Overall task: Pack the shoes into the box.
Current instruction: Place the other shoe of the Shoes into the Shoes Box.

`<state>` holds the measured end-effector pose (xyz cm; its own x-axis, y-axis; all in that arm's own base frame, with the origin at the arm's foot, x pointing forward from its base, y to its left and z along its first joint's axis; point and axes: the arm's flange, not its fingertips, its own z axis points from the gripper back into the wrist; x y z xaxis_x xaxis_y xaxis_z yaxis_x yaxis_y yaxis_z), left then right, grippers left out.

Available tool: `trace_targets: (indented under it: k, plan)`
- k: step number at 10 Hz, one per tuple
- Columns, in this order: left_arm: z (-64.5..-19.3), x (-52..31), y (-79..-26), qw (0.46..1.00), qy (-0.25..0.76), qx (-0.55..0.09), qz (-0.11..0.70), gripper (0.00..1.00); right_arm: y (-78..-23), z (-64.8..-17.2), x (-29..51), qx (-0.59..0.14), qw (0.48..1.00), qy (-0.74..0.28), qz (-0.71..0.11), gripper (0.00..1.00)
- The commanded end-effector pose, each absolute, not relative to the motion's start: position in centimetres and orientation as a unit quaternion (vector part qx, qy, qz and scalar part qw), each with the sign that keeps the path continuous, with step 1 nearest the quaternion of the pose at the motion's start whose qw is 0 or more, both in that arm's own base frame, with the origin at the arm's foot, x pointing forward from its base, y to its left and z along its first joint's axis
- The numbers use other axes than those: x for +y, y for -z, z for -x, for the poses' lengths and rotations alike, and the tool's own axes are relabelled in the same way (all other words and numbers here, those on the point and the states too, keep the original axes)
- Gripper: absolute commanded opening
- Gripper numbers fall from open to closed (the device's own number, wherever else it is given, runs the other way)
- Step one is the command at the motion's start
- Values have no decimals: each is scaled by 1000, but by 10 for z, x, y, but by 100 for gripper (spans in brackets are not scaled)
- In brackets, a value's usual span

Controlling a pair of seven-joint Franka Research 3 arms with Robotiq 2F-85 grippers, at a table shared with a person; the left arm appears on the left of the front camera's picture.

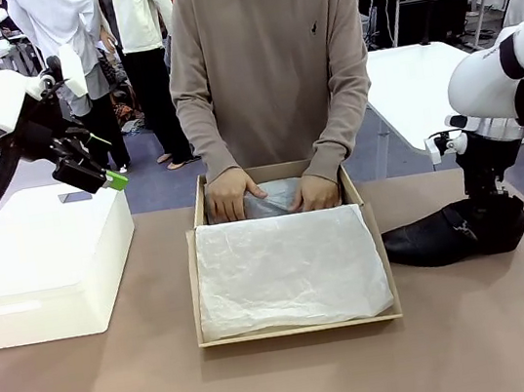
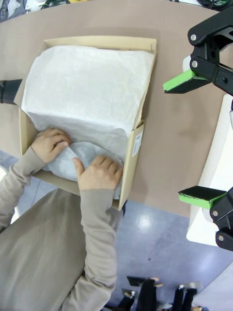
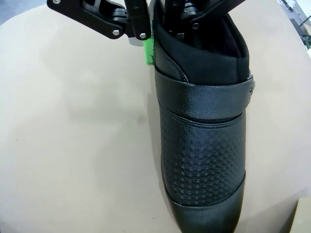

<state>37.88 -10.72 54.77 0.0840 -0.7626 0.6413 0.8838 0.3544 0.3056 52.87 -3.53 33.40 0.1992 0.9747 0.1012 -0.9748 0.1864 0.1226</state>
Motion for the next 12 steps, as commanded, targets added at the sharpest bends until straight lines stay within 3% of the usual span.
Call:
trace_targets:
  k: [1, 12]
  plan:
    - [-381, -105, -546, 725, 568, -380, 88, 100, -340, -523, -43, -6, 767, -636, -77, 0]
    - [-381, -105, -546, 725, 568, -380, 88, 100, -459, -524, -60, 53, 774, -627, -71, 0]
